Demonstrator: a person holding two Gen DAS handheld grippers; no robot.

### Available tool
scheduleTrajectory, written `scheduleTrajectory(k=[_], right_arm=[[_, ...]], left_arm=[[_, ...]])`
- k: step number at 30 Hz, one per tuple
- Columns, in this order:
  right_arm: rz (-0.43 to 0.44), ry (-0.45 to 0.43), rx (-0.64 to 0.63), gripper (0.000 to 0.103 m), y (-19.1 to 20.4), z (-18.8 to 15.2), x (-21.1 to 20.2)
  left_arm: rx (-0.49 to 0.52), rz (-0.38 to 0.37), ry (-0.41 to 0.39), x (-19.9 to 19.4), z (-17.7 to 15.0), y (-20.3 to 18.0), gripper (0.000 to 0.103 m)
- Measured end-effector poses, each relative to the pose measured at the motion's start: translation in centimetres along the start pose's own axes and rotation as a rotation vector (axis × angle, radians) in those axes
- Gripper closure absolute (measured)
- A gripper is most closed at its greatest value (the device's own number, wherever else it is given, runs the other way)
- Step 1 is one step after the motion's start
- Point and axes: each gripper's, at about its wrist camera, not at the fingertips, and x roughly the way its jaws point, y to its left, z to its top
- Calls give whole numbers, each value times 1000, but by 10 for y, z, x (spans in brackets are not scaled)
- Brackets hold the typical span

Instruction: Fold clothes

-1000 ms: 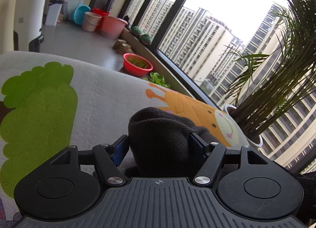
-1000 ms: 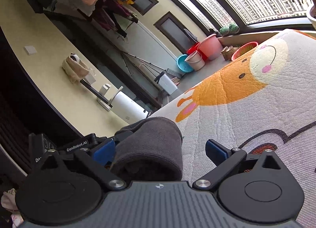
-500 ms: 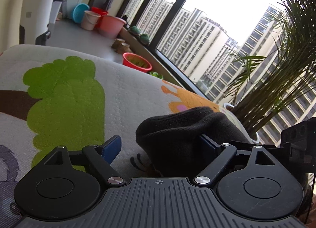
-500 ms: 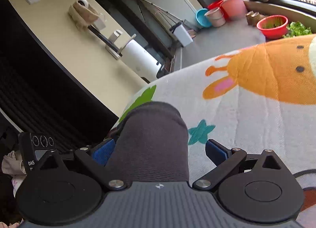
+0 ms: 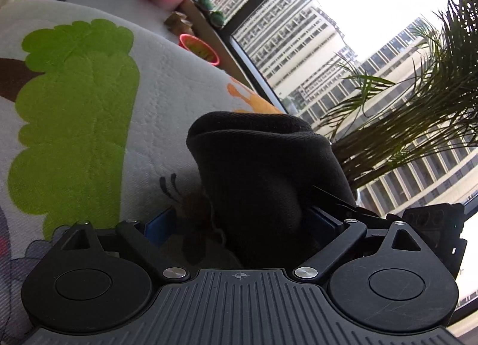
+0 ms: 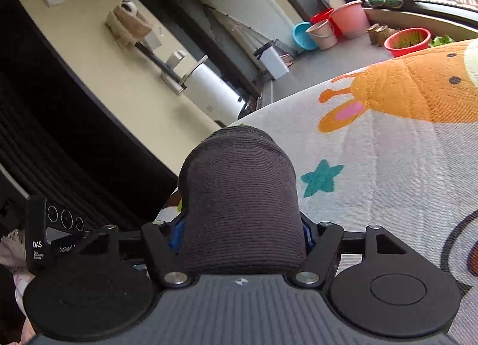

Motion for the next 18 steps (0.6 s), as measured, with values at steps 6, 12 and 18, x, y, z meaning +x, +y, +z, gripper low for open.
scheduleTrajectory(k=[6,12,18], right_arm=[[-66,-153,219,36,-47,14,-19],[-193,-332,290,30,-65,6,-27],[-255,-337,298,19,-55,-5,-30]], left_arm=[[128,55,-40,61,36,-39,7],[194,86,-99,86,28,-66,7],[206,96,-140,79,15,-59,3]])
